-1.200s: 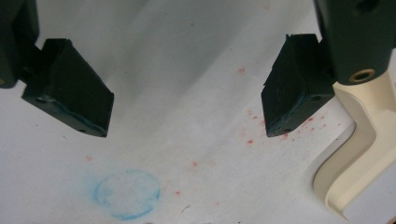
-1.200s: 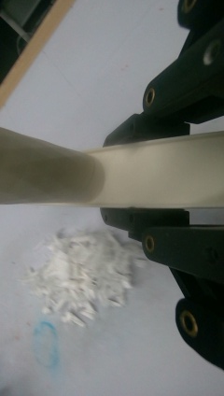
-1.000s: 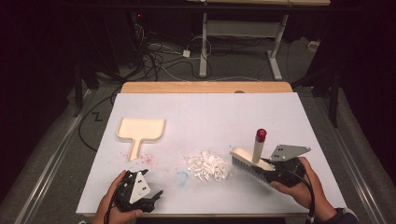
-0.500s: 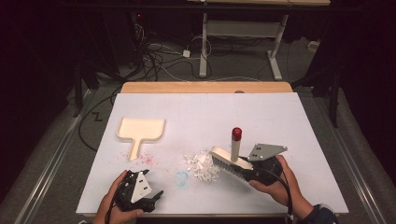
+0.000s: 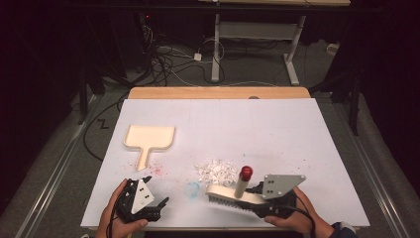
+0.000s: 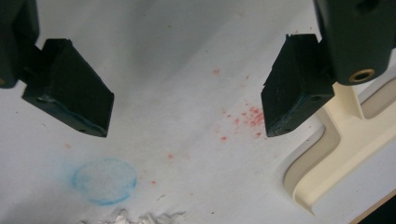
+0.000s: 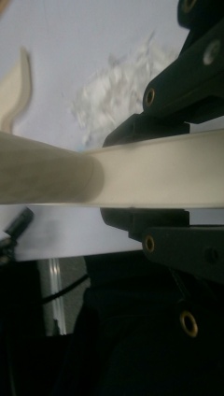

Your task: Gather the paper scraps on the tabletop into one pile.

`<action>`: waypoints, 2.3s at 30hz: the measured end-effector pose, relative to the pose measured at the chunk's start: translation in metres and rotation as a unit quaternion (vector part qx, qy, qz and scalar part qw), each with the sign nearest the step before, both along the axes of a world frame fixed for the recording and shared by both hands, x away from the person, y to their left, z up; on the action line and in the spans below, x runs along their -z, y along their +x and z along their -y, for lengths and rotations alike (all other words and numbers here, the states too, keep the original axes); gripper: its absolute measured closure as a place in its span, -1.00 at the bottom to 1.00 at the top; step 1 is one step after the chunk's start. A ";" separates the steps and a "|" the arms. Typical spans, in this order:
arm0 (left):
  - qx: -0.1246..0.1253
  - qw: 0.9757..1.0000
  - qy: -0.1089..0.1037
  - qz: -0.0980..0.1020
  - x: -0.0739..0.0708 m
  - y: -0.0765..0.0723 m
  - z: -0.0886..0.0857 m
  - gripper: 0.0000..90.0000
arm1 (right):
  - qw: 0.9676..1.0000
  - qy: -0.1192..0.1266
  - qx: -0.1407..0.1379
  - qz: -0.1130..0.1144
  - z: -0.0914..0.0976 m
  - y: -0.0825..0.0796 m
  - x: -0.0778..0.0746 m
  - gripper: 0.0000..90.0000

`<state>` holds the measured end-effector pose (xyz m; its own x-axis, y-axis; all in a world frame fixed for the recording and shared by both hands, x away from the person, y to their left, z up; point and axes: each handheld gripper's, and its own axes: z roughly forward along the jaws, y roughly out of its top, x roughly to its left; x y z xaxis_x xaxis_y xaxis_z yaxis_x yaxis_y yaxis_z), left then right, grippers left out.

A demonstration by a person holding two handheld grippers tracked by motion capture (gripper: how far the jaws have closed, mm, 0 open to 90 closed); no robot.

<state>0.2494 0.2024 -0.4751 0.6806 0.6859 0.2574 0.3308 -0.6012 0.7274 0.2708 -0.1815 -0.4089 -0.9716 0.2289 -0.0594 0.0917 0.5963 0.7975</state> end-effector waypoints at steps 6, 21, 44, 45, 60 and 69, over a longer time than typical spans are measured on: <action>-0.007 1.000 -0.004 0.004 0.000 0.002 -0.001 -0.62 | 1.000 -0.025 -0.008 0.002 -0.029 0.021 0.021 0.51; 0.004 1.000 0.002 -0.001 0.003 0.000 0.000 -0.62 | 0.998 -0.009 0.042 0.042 -0.040 0.050 0.001 0.51; 0.014 1.000 0.014 -0.008 0.004 0.001 0.005 -0.62 | 0.964 -0.068 0.251 0.060 0.007 0.061 0.019 0.51; 0.014 1.000 0.014 -0.008 0.004 0.001 0.005 -0.62 | 0.964 -0.072 0.250 0.064 0.000 0.060 0.019 0.51; 0.014 1.000 0.013 -0.007 0.004 0.000 0.004 -0.62 | 0.975 -0.016 0.210 0.072 0.003 0.033 -0.013 0.51; 0.016 1.000 0.017 -0.010 0.004 -0.001 0.005 -0.61 | 0.978 -0.068 0.190 0.056 0.058 0.002 -0.009 0.51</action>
